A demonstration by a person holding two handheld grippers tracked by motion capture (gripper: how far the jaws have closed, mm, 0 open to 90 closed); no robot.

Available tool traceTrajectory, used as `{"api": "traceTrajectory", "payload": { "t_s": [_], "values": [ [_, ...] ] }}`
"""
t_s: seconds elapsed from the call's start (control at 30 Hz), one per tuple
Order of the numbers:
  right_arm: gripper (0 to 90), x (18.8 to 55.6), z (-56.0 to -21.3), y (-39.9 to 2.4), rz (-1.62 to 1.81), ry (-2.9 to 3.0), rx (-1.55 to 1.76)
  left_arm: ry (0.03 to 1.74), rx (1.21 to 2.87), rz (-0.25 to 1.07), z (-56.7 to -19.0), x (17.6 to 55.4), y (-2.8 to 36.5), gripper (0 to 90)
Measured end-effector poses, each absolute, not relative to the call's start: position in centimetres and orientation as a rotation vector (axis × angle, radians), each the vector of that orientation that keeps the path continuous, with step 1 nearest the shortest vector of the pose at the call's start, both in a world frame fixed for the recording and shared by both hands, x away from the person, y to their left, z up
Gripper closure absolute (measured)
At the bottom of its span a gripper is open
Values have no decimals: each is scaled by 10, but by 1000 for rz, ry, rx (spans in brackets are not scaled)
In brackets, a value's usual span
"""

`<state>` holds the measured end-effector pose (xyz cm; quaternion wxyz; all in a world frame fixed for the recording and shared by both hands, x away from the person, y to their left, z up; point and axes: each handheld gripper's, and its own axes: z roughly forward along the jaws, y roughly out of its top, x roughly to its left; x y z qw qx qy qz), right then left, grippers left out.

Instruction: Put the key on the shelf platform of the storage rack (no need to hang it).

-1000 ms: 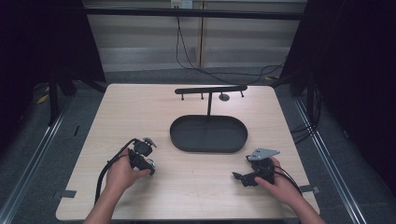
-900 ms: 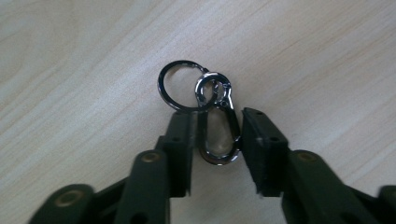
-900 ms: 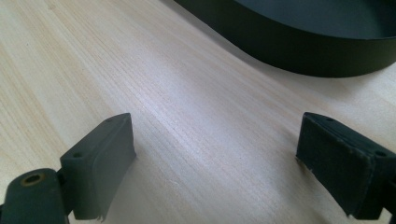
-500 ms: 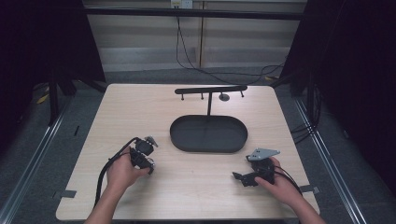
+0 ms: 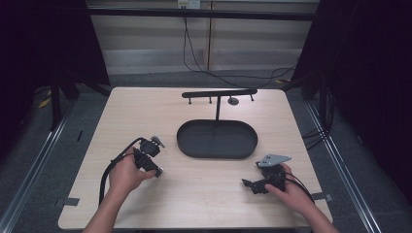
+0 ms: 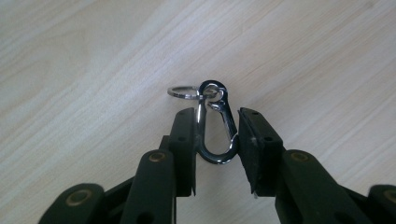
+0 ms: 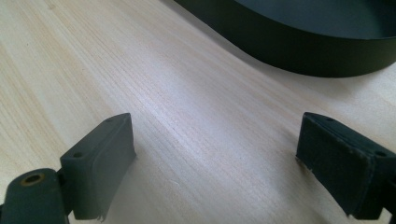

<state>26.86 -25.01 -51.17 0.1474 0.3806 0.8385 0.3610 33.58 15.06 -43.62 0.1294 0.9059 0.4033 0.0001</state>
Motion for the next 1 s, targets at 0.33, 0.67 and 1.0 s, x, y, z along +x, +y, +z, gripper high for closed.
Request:
{"api": "traceTrajectory", "payload": {
  "t_s": [0.33, 0.67, 1.0],
  "values": [
    [107, 269, -512, -250, 1038, 2412, 1095, 1162, 2617, -30, -426, 339, 144, 679],
    [107, 269, -512, -250, 1039, 2412, 1095, 1133, 2616, -34, -414, 342, 139, 679],
    [107, 269, -512, -250, 1038, 2412, 1095, 1122, 2615, -38, -402, 345, 134, 679]
  ]
}}
